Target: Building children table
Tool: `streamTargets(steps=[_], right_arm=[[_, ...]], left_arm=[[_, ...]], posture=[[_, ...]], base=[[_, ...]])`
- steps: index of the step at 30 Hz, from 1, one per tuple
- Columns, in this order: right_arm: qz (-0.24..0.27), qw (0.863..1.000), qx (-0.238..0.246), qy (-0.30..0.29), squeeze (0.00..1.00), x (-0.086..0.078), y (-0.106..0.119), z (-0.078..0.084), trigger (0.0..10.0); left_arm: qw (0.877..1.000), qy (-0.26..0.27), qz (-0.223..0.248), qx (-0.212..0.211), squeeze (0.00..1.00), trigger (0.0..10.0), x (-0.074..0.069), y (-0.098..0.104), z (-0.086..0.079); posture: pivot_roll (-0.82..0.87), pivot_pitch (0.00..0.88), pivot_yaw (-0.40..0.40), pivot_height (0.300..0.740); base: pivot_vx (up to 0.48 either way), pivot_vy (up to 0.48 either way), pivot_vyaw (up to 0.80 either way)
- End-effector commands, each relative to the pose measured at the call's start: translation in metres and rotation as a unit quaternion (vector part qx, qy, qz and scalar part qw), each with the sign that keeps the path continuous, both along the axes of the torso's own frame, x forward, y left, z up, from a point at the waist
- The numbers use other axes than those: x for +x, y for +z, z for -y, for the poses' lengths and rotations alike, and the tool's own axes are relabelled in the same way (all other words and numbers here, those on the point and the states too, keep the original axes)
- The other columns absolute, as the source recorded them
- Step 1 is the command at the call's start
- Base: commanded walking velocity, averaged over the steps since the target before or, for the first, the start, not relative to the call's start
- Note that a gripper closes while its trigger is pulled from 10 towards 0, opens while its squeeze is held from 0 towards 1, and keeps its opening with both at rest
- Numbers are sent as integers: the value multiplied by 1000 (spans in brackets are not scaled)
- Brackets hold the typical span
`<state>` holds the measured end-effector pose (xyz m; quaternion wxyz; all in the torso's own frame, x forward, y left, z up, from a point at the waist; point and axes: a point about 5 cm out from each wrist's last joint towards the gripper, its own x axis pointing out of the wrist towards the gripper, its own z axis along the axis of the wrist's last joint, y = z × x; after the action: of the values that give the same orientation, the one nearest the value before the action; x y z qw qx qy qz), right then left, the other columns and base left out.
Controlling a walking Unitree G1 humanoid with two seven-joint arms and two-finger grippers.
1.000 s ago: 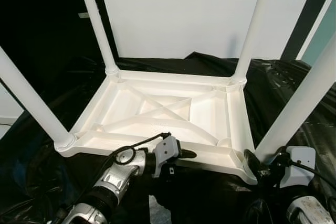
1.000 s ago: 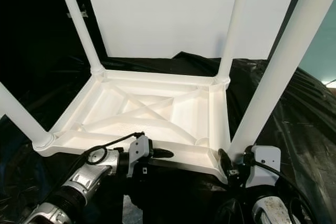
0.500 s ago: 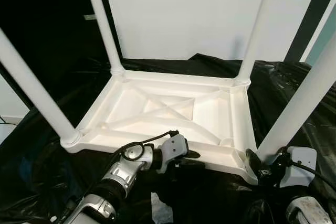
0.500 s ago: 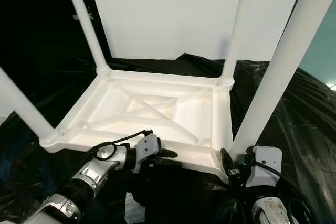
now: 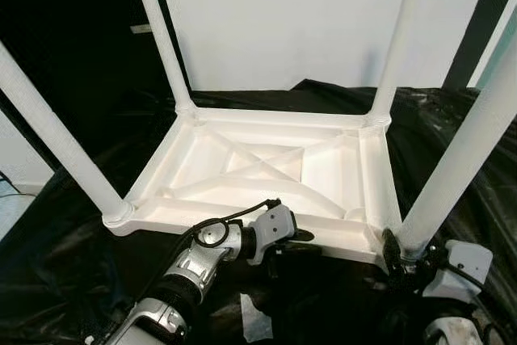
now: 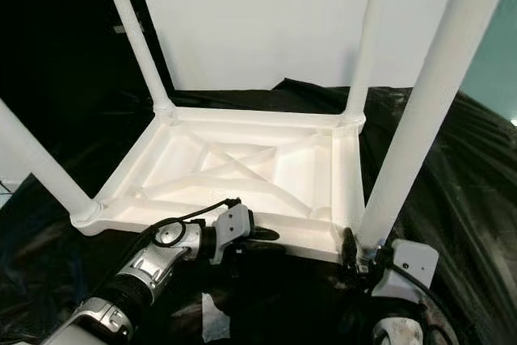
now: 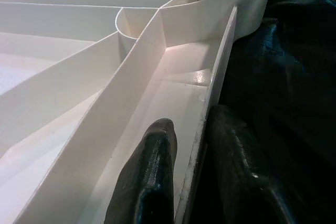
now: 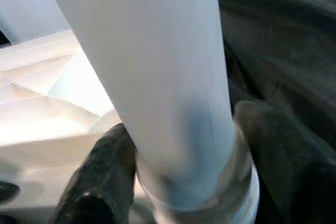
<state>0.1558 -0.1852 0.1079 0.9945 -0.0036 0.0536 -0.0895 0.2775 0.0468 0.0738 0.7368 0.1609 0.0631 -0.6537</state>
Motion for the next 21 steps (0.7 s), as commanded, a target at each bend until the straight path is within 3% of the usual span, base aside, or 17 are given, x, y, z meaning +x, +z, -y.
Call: streamTargets(steps=[1, 2, 7, 13, 17, 21], right_arm=[[-29, 1000, -2, -6, 933, -4, -13, 1, 10000], [-13, 1000, -24, -9, 0, -4, -9, 2, 10000], [5, 998, -56, -9, 0, -3, -3, 5, 10000], [57, 990, -127, -5, 0, -2, 12, 12, 10000], [87, 980, -179, 20, 0, -1, 26, 17, 10000], [96, 976, -186, 57, 0, 4, 32, 15, 10000]], left_arm=[[997, 59, -21, 46, 0, 0, -2, -22, -10], [997, 61, -21, 47, 0, 0, -2, -22, -12], [997, 61, -24, 47, 0, 0, -3, -24, -12], [997, 57, -30, 43, 0, 0, -6, -27, -8], [997, 52, -32, 41, 0, 0, -7, -27, -3], [997, 50, -32, 40, 0, 0, -7, -28, -1]], posture=[[-152, 0, 97, 740], [-151, 0, 97, 740], [-159, 0, 96, 740], [-176, 0, 94, 740], [-194, 0, 89, 740], [-205, 0, 86, 740]], base=[[0, 0, 0], [0, 0, 0], [0, 0, 0], [0, 0, 0], [0, 0, 0], [0, 0, 0]])
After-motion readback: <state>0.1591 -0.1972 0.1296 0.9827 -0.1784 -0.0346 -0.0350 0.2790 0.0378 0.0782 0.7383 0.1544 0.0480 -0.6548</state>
